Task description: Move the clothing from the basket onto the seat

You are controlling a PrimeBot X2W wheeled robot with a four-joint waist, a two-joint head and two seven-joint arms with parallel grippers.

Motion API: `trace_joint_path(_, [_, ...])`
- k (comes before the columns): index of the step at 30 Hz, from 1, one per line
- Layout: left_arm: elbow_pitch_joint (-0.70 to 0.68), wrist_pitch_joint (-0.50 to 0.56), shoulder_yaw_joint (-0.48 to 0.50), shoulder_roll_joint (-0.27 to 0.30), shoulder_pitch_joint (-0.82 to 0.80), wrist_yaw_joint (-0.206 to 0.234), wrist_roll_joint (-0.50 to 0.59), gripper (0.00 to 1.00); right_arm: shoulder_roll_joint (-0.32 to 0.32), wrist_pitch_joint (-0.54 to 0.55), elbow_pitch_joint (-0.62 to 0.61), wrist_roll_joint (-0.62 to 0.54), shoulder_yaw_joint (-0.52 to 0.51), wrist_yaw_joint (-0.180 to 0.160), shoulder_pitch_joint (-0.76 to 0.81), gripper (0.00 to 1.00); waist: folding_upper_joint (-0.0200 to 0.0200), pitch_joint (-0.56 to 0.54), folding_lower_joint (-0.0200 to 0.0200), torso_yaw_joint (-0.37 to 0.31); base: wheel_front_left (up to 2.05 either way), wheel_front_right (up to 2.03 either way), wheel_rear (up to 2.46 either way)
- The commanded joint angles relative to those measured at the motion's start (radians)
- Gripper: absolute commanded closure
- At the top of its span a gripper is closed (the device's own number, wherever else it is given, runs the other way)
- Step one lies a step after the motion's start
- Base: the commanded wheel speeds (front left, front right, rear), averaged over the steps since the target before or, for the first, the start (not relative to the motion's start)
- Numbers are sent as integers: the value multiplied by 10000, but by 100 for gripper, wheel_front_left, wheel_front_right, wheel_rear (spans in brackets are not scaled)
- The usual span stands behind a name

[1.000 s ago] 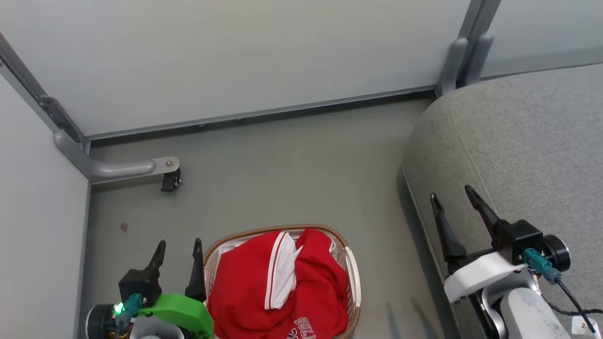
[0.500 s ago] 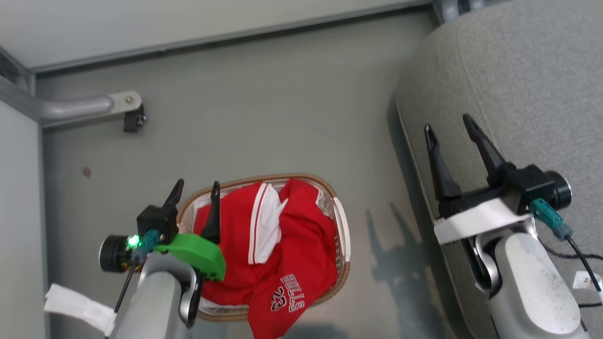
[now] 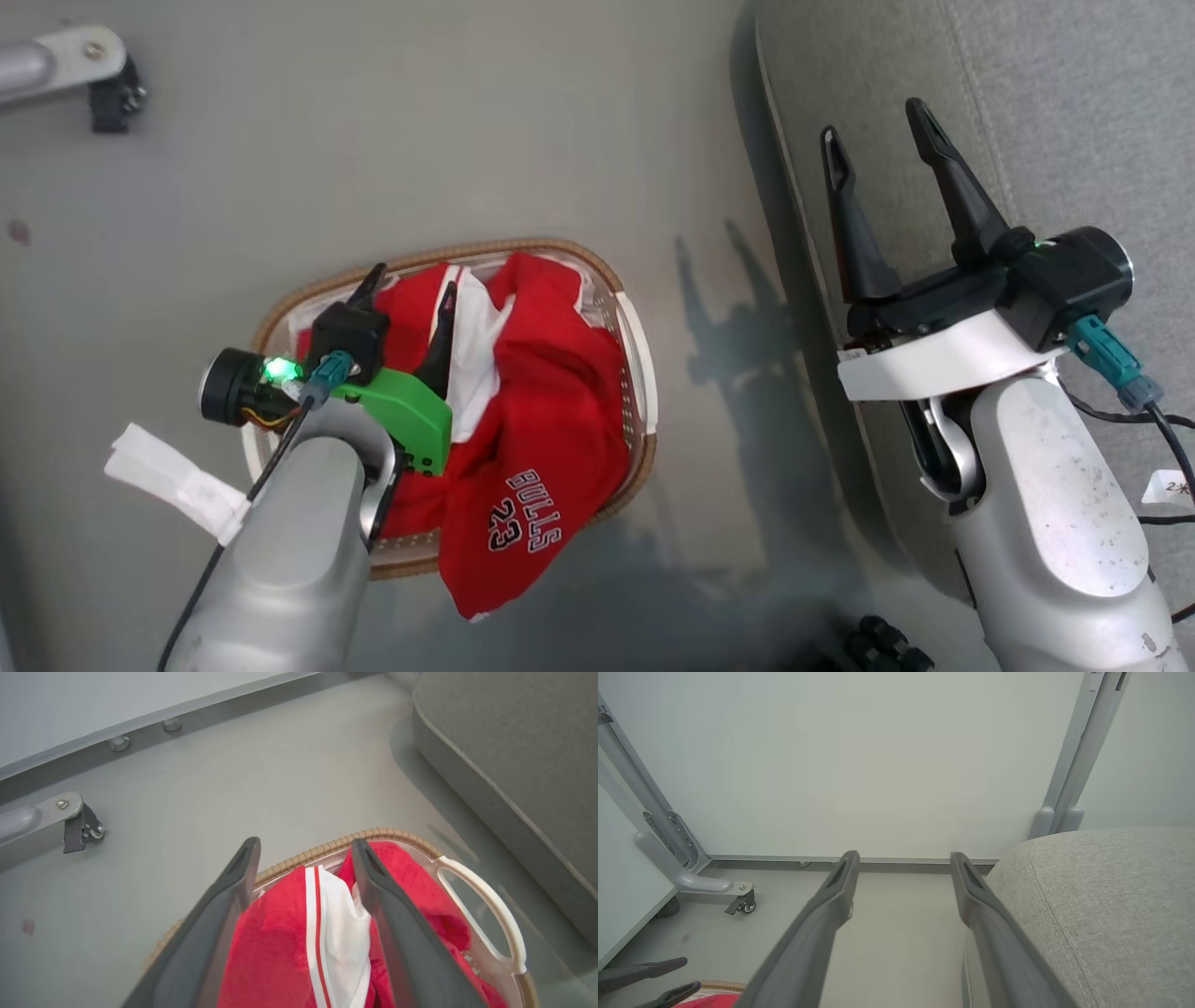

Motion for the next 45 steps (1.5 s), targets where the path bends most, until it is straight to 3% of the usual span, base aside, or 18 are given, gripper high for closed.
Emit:
trace_joint_path(1, [141, 3, -109, 169, -342, -29, 54, 0, 8, -48, -69, 88, 71, -3, -169, 0, 0, 1111, -2, -577, 0, 0, 0])
trace_joint_path(15, [2314, 3, -986, 866, -1833, 138, 825, 0, 6, -48, -260, 584, 406, -3, -617, 0, 0, 2580, -2, -1111, 0, 0, 0])
trace_joint_path(31, [4371, 39, -1552, 700, -2752, 92, 969, 0, 4, -48, -340, 839, 544, -3, -812, 0, 0, 3272, -2, -1381, 0, 0, 0])
trace_joint_path(40, [4807, 916, -1809, 731, -2963, 52, 874, 0, 1, -48, -326, 890, 587, -3, -853, 0, 0, 3381, -2, -1467, 0, 0, 0])
trace_joint_path(41, [4823, 982, -1815, 722, -2945, 49, 854, 50, 1, -48, -292, 876, 592, -3, -846, 0, 0, 3338, -2, -1476, 0, 0, 0])
trace_joint_path(42, [4835, 1019, -1800, 705, -2910, 45, 786, 81, 1, -48, -271, 851, 586, -3, -834, 0, 0, 3293, -2, -1479, 0, 0, 0])
trace_joint_path(43, [4847, 1044, -1790, 674, -2843, 40, 748, 100, 1, -48, -253, 805, 585, -3, -809, 0, 0, 3226, -2, -1479, 0, 0, 0])
trace_joint_path(45, [4846, 853, -1778, 612, -2721, 32, 657, 100, 1, -48, -205, 733, 560, -3, -796, 0, 0, 3072, -2, -1468, 0, 0, 0])
